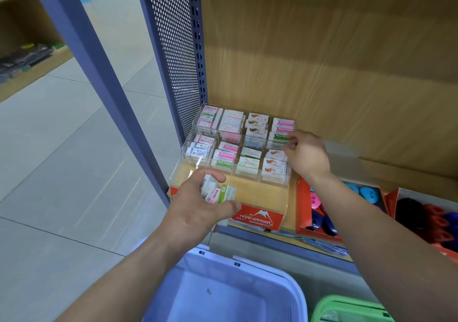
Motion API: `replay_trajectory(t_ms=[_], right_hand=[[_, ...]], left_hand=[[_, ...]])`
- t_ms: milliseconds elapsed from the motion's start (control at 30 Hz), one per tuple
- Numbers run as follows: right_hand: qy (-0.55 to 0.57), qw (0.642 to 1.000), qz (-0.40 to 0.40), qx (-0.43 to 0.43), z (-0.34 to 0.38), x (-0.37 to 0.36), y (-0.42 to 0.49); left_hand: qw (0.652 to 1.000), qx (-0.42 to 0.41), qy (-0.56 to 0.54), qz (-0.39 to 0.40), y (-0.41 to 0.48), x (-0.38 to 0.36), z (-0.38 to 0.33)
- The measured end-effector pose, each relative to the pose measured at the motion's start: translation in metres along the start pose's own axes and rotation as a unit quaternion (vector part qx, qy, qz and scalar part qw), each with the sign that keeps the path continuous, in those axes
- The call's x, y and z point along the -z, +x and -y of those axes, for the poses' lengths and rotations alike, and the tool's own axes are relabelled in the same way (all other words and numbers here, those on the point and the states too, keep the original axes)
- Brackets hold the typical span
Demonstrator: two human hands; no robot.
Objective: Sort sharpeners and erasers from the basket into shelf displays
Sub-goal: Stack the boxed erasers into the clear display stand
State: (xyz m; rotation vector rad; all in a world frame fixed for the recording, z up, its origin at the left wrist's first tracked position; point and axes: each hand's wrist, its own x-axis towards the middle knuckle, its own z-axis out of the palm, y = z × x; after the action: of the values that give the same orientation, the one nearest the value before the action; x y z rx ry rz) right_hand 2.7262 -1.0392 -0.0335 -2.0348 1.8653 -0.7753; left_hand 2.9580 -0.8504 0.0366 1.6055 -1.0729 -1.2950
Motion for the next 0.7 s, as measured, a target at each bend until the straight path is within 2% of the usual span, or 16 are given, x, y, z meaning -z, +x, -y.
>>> replay_trajectory(t_ms=[100,267,333,433,533,600,633,700], right_hand=[[-0.011,0.999,-0.038,0.027,0.000,0.003,-0.007],[-0.084,0.985,0.148,0.021,0.001,0.000,-0.014],[-0.086,0.979,0.183,0.013,0.002,-0.004,-0.015],[-0.071,0.979,0.189,0.008,0.005,-0.001,-0.018],[-0.059,0.989,0.131,0.024,0.016,0.020,-0.033],[0.041,0.990,0.123,0.050,0.037,0.039,-0.052],[0.126,0.979,0.155,0.048,0.052,0.051,-0.064],[0.284,0.922,0.263,0.028,0.082,0.073,-0.091]], left_hand=[[1.000,0.000,0.002,-0.002,0.000,0.000,0.000],[1.000,-0.003,-0.001,-0.009,-0.002,0.001,-0.002],[1.000,-0.004,-0.004,-0.007,-0.002,0.002,-0.001],[1.000,-0.008,-0.007,-0.013,-0.004,0.003,-0.003],[1.000,-0.014,-0.007,-0.021,-0.010,0.003,-0.005],[1.000,-0.019,0.000,-0.017,-0.014,0.003,-0.006],[1.000,-0.022,0.000,-0.012,-0.016,0.002,-0.008],[1.000,-0.029,-0.005,-0.001,-0.023,0.000,-0.013]])
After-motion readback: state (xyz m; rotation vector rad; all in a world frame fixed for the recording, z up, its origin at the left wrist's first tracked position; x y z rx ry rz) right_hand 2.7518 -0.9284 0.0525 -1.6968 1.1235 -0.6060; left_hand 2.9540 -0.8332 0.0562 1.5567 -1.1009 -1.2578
